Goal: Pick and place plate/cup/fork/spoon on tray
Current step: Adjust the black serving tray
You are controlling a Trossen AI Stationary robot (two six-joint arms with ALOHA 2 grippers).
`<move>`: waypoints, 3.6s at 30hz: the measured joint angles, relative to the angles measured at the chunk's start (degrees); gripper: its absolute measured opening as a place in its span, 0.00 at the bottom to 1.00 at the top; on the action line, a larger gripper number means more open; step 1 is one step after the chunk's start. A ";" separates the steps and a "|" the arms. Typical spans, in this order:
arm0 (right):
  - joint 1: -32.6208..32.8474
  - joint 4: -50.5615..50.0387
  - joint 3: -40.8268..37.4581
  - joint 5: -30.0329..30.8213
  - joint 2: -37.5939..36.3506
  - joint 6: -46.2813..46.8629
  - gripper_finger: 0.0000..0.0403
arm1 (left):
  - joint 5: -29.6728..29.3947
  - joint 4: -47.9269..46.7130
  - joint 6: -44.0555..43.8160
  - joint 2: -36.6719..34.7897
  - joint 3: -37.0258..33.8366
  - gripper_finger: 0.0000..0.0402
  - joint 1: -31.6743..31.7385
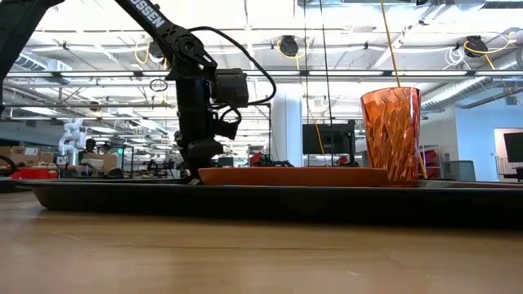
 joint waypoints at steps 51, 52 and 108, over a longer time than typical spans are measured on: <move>1.86 -55.22 55.18 -19.09 52.61 24.74 0.06 | 25.19 94.70 11.01 -51.43 -40.70 0.36 -10.58; 1.86 -59.55 58.36 -21.68 54.96 27.12 0.06 | 25.24 93.42 11.03 -52.70 -40.83 0.36 -10.29; 13.45 -77.22 38.58 -42.70 73.11 58.79 0.06 | 24.77 87.52 7.26 -69.16 -47.65 0.36 -6.67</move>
